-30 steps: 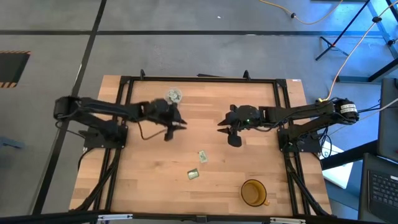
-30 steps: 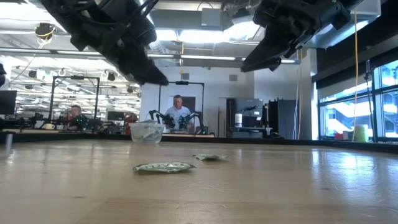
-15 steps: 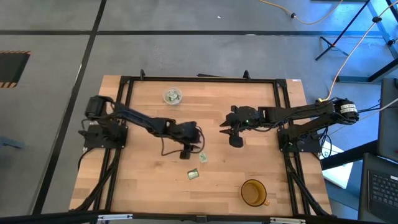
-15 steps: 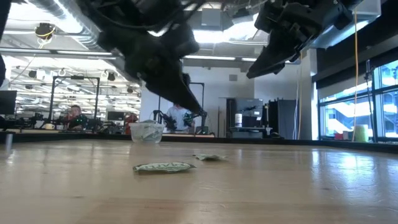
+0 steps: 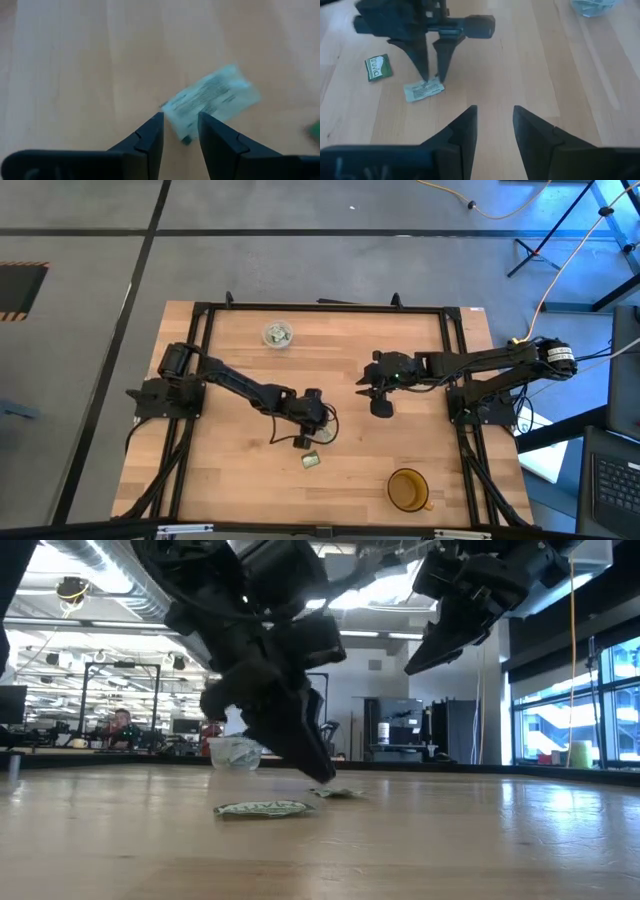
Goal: Pick and place Stevia / Truvia into bins
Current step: Put the stevia packet into the transparent container
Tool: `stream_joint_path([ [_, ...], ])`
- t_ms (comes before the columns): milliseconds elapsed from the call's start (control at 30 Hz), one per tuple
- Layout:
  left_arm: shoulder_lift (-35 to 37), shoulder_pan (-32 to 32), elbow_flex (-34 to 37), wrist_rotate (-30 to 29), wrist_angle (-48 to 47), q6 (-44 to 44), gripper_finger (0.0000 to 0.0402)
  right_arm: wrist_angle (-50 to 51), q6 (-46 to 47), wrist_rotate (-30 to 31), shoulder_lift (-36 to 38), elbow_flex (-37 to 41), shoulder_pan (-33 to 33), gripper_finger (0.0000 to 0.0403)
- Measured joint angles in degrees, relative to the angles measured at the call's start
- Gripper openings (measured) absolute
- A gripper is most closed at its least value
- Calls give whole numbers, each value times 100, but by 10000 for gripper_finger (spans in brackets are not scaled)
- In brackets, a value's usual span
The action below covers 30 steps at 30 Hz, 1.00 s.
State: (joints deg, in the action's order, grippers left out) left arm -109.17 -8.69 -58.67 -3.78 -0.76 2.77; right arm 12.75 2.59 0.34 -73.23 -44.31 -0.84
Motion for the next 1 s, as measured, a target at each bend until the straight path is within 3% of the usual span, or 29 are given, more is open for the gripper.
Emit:
stream_joint_path([
  [300, -142, -28, -15, -211, -72, -7, 94, -33, -11, 0, 0, 45, 2, 129],
  [800, -144, -28, -11, -185, -177, -11, 6, -13, -11, 0, 0, 68, 2, 129],
  [1000, 112, -26, 22, -117, -445, -7, 3, -11, -9, 0, 0, 72, 2, 129],
])
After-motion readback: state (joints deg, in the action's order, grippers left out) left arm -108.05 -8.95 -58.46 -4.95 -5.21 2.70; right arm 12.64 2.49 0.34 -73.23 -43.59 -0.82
